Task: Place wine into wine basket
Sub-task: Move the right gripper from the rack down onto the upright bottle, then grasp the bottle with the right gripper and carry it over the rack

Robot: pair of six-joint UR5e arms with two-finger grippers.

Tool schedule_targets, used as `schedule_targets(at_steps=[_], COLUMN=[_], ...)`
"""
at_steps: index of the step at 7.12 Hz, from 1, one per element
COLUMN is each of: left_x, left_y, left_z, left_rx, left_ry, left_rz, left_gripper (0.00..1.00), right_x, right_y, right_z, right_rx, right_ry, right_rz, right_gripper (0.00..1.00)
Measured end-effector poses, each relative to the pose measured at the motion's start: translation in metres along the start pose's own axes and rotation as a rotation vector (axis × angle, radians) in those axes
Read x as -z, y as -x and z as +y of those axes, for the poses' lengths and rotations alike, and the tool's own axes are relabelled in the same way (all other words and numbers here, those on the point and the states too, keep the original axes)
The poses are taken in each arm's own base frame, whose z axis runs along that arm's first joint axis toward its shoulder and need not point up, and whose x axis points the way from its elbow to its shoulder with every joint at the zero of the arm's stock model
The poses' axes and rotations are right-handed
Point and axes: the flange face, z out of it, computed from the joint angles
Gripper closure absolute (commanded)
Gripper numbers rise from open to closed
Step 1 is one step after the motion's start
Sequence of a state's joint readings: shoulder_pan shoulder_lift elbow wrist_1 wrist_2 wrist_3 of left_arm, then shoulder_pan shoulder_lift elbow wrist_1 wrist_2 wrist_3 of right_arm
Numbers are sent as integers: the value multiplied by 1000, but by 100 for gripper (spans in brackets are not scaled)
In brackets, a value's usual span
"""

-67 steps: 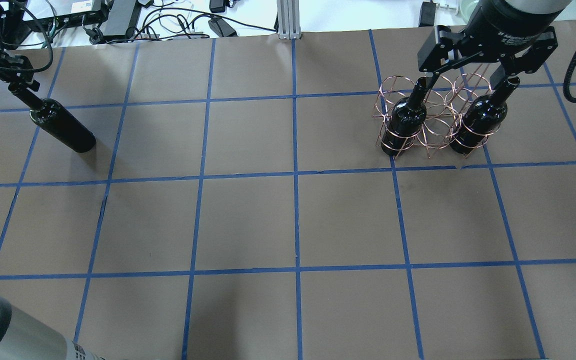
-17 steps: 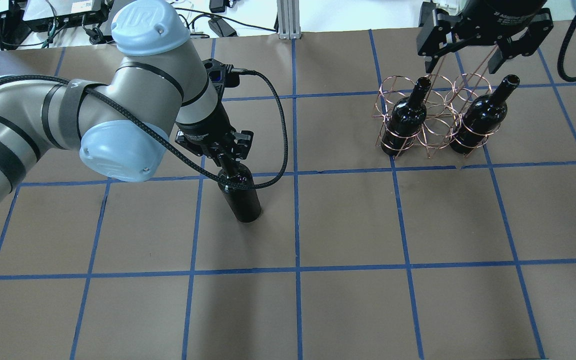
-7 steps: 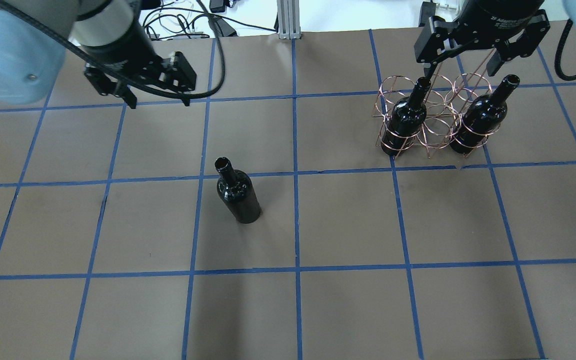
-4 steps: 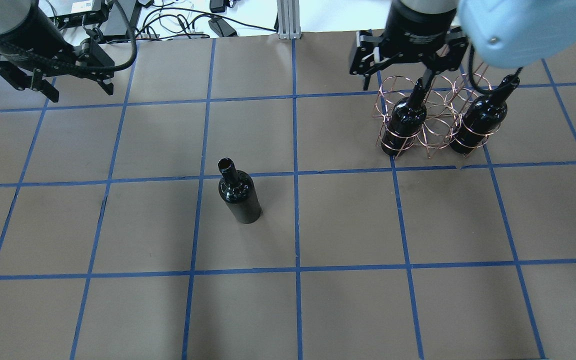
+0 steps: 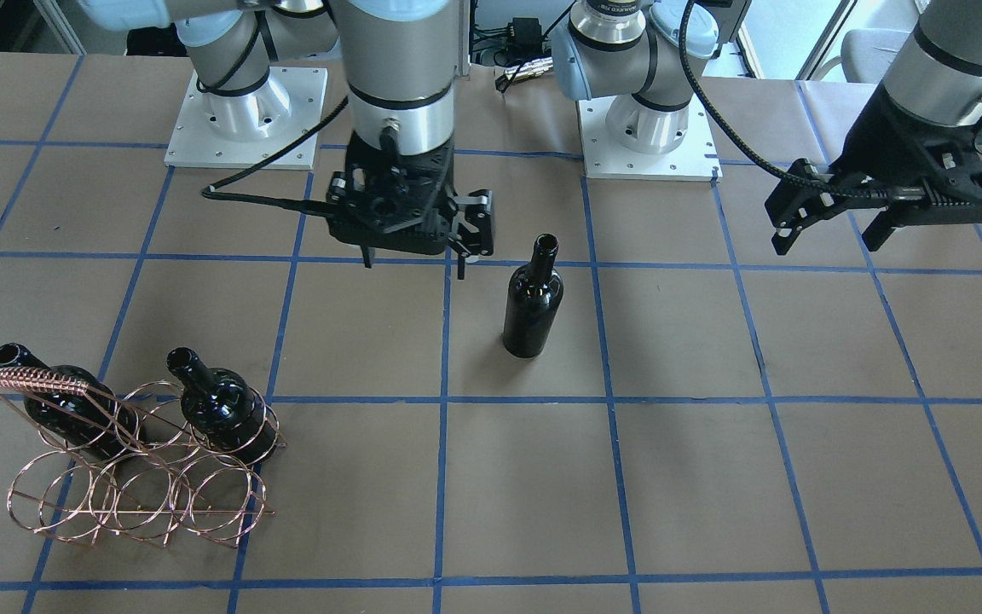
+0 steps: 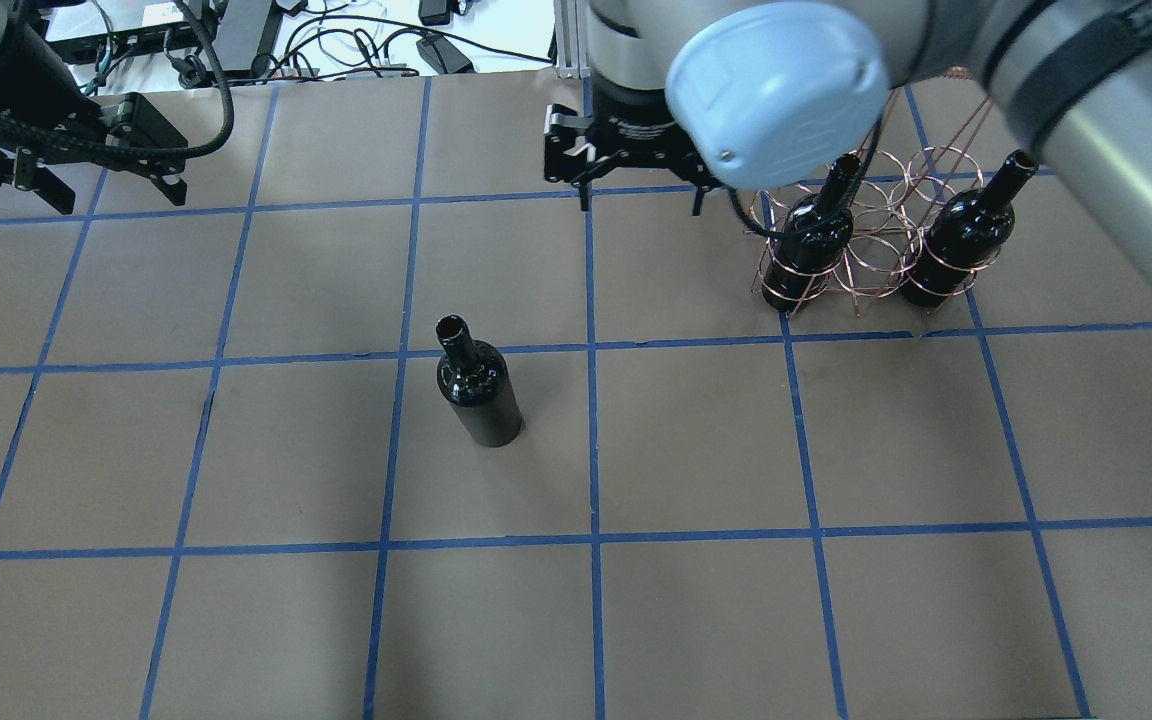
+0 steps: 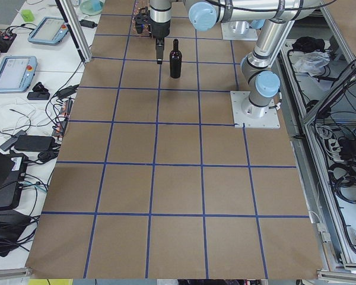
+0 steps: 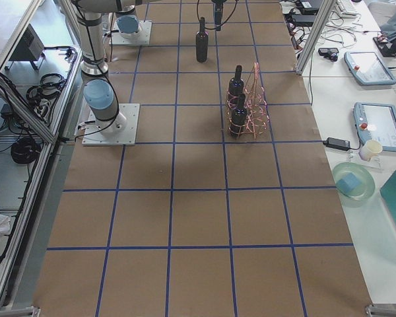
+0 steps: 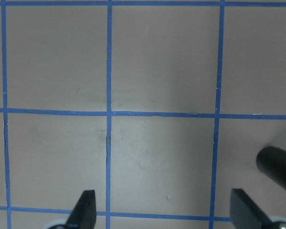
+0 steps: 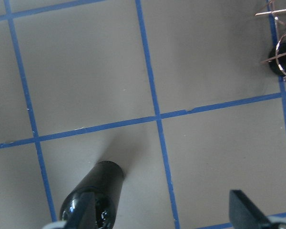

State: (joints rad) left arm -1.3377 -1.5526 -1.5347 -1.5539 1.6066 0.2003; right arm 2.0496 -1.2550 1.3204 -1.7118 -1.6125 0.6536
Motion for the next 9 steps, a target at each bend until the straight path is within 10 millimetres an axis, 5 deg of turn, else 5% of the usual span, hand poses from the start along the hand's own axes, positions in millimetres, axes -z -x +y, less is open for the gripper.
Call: schedule_targets(at_steps=[3, 6, 7, 9], left_x=[0, -1, -2, -2], left_y=[8, 1, -1, -2], left_z=[4, 5, 5, 6], left_rx=[10, 4, 2, 0], left_ry=[18, 14, 14, 16], left_rz=[5, 41, 49, 53], left_gripper=[0, 0, 0, 0], right_x=[-30, -63, -70, -74], right_y=[65, 72, 72, 73], right_z=[34, 48, 52, 58], right_rx=[8, 76, 88, 98], right_ry=[0, 45, 60, 83], right_rz=[-14, 23, 28, 36], right_gripper=[1, 9, 17, 52])
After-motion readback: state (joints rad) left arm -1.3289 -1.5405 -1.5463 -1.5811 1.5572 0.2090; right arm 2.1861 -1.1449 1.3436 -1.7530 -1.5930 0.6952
